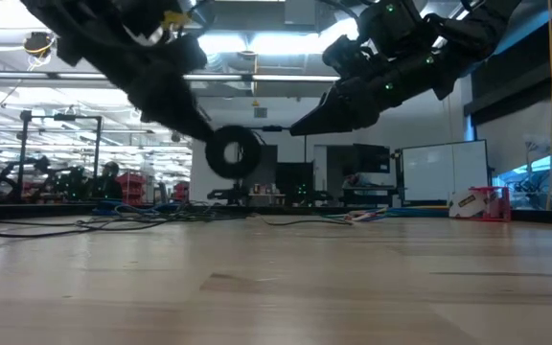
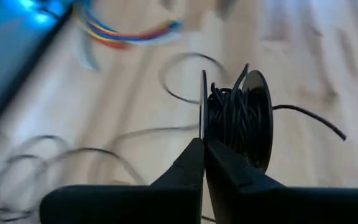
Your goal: Coiling cords
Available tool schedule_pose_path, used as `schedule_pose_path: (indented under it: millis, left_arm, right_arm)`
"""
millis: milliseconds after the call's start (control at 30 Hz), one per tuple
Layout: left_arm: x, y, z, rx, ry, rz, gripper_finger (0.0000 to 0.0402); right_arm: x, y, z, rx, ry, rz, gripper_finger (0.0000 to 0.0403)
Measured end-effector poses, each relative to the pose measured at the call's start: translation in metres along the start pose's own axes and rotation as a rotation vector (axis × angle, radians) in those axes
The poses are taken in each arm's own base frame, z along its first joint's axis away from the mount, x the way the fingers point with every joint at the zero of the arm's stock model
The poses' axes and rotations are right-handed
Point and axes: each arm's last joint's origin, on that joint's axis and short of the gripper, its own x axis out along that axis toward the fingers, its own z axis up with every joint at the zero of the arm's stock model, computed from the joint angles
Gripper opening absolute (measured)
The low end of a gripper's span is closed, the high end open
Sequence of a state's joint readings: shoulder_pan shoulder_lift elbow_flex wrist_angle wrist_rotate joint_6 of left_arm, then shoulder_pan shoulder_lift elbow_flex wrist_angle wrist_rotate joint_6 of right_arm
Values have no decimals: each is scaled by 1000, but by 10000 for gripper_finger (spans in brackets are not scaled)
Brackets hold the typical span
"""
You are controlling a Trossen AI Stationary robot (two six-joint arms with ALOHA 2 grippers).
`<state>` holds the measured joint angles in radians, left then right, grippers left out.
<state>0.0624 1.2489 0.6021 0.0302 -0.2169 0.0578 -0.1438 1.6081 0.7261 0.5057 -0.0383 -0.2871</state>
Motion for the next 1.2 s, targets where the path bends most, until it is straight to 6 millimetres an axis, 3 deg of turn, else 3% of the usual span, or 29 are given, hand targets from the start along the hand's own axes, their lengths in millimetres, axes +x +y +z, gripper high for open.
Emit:
schedule_pose_path:
  millis: [100, 200, 400, 667, 900, 1133, 1200]
  left_arm:
    - [-10, 9, 10, -15, -60, 86, 4]
    - [-19, 17, 18, -31, -109, 132, 2]
    - [-33, 34, 30, -89, -235, 190, 2]
    - [-33, 47, 36, -141, -320, 223, 2]
    - [-35, 46, 40, -136, -356, 222, 4]
    - [-35, 46, 40, -127, -359, 223, 5]
    - [-35, 46, 40, -129, -363, 224, 3]
  right_arm:
    - [0, -1, 2, 48, 0, -5, 202]
    - [0, -2, 10, -37, 41, -3, 202]
    - [-3, 10, 50, -188, 183, -174, 202]
    - [1, 13, 57, -25, 169, -359, 195]
    - [22, 18, 45, -16, 144, -362, 129]
    - [22, 15, 39, -36, 218, -487, 18]
    - [22, 15, 38, -37, 227, -487, 10]
